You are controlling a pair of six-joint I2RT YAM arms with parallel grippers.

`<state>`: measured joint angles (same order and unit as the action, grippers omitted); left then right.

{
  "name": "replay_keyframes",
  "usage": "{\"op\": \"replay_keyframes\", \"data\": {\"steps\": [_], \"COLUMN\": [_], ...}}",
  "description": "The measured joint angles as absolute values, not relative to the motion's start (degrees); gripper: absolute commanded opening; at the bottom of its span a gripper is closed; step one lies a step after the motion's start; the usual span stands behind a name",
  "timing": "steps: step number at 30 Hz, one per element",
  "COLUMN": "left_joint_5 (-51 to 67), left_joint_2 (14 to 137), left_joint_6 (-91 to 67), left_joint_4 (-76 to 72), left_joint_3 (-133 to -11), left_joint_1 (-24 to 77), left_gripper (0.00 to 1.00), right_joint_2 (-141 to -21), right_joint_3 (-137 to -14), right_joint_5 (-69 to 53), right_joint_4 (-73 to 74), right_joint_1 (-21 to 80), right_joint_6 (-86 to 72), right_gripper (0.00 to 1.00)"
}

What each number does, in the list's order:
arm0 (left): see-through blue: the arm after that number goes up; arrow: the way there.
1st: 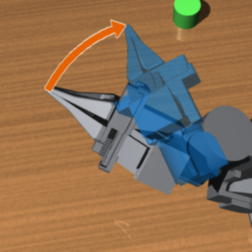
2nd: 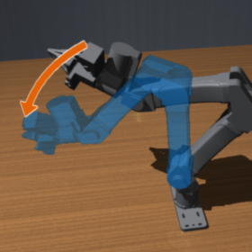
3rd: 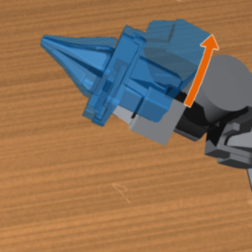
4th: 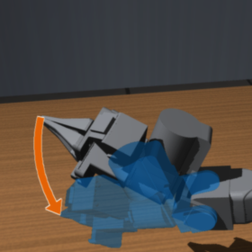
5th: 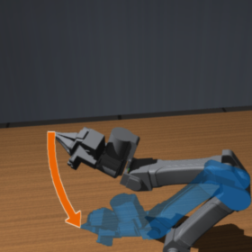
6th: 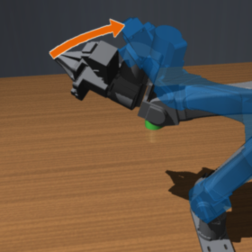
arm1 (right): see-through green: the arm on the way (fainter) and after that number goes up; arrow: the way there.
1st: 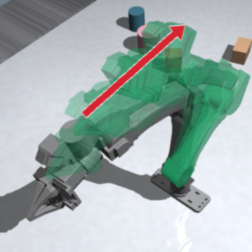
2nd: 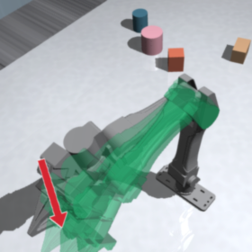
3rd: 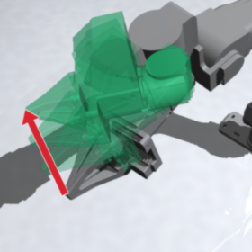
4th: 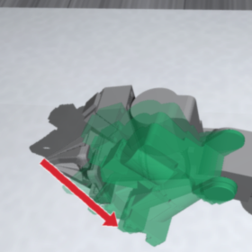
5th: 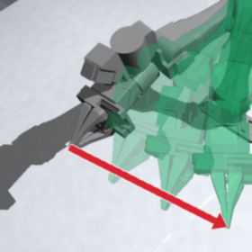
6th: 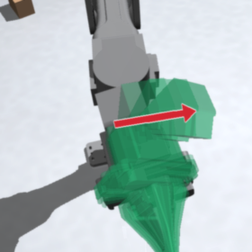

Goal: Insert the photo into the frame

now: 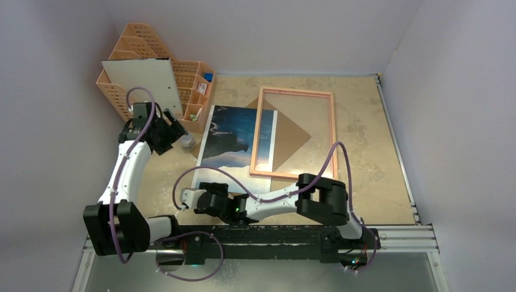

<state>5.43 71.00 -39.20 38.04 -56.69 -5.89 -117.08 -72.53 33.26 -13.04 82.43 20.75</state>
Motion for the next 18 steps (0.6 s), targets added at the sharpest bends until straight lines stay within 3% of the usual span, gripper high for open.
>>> {"op": "replay_keyframes", "data": {"steps": [18], "left_joint_5": [7.81], "left_joint_2": [71.79], "left_joint_6": [-39.35], "left_joint_4": [33.76], "left_joint_3": [-46.06], "left_joint_1": [-5.98], "left_gripper": [0.75], "right_joint_2": [-121.62], "right_joint_3": [-71.48], "right_joint_5": [42.5], "right_joint_4": [-19.53], "right_joint_1": [82.56], "right_joint_6": [33.52], "right_gripper": [0.64]}}
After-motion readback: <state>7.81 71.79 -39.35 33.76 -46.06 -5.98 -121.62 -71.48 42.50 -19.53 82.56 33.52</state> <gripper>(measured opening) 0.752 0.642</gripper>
